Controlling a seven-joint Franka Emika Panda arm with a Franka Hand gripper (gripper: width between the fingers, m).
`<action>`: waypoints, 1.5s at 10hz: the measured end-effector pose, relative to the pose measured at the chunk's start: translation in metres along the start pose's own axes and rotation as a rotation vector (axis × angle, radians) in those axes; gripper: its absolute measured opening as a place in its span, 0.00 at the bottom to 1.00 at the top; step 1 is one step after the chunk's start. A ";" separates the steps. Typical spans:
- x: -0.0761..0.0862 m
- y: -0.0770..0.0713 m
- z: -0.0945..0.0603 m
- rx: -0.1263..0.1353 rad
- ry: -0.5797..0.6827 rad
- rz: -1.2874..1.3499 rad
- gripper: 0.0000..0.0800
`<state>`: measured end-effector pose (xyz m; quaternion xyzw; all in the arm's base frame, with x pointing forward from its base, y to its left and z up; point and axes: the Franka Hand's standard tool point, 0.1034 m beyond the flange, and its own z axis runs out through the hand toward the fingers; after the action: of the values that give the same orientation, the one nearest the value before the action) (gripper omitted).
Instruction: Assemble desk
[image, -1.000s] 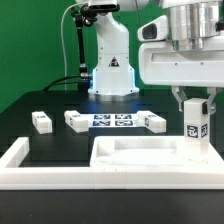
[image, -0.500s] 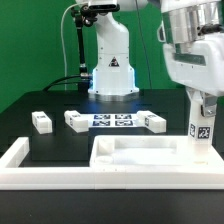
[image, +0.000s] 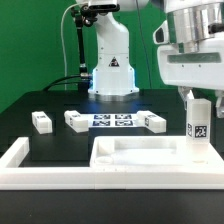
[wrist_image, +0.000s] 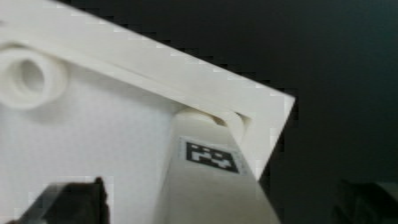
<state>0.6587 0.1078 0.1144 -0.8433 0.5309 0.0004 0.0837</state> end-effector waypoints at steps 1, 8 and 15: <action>-0.002 0.001 0.000 0.000 0.003 -0.153 0.80; 0.004 0.006 0.003 -0.043 0.003 -0.906 0.81; 0.006 0.008 0.005 -0.047 0.007 -0.723 0.37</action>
Offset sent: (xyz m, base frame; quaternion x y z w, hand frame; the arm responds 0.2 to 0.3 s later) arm 0.0000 0.0000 0.0000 0.0000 0.0000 -0.1296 0.9916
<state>0.6542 0.0993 0.1080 -0.9782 0.1986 -0.0200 0.0574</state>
